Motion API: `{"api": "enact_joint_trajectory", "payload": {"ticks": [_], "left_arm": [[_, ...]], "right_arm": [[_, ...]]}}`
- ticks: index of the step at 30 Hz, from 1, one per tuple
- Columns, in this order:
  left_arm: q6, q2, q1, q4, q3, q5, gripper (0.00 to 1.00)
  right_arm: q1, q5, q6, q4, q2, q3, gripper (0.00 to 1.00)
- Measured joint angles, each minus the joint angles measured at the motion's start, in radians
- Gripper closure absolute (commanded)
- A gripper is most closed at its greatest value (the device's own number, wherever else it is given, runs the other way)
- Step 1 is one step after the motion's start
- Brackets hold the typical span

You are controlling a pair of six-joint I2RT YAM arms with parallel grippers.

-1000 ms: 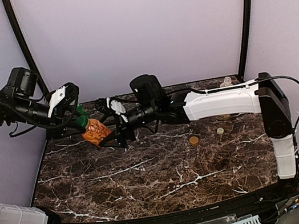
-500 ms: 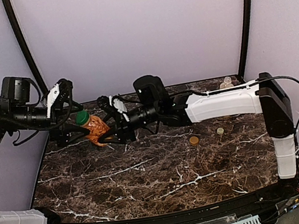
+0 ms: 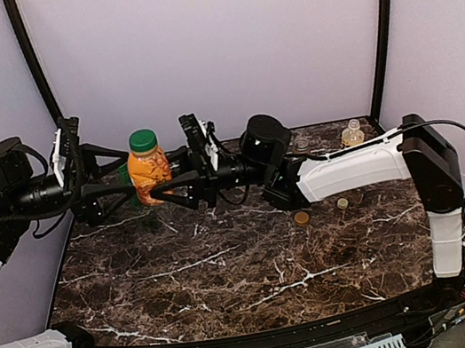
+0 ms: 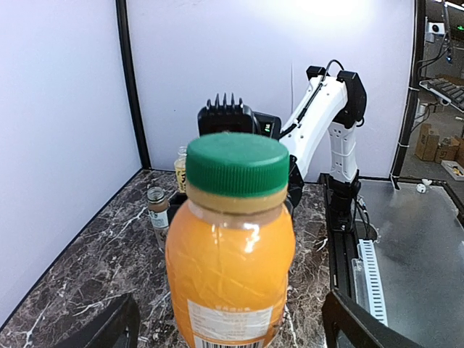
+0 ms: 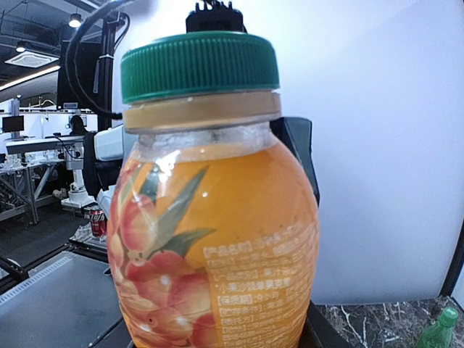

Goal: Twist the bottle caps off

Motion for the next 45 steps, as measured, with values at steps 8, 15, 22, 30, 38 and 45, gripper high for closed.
{"api": "enact_joint_trajectory", "payload": {"ticks": [8, 15, 22, 30, 38, 45], "left_arm": [[-0.058, 0.016, -0.022, 0.098, -0.063, 0.024, 0.21], [-0.095, 0.029, -0.052, 0.159, -0.078, -0.004, 0.51], [-0.105, 0.029, -0.056, 0.169, -0.077, -0.027, 0.77], [-0.074, 0.018, -0.068, 0.154, -0.082, -0.071, 0.78], [0.151, -0.036, -0.072, 0.085, -0.113, -0.291, 0.81], [0.332, -0.032, -0.073, 0.062, -0.163, -0.478, 0.82]], "right_arm": [[0.001, -0.019, 0.021, 0.029, 0.027, 0.048, 0.59], [0.009, -0.028, -0.013, -0.013, 0.027, 0.062, 0.59], [0.007, -0.034, -0.051, -0.040, 0.027, 0.078, 0.40], [0.010, 0.019, -0.137, -0.189, 0.002, 0.072, 0.20], [0.010, 0.192, -0.276, -0.570, -0.208, 0.047, 0.24], [0.056, 0.456, -0.279, -0.730, -0.240, 0.208, 0.25]]}}
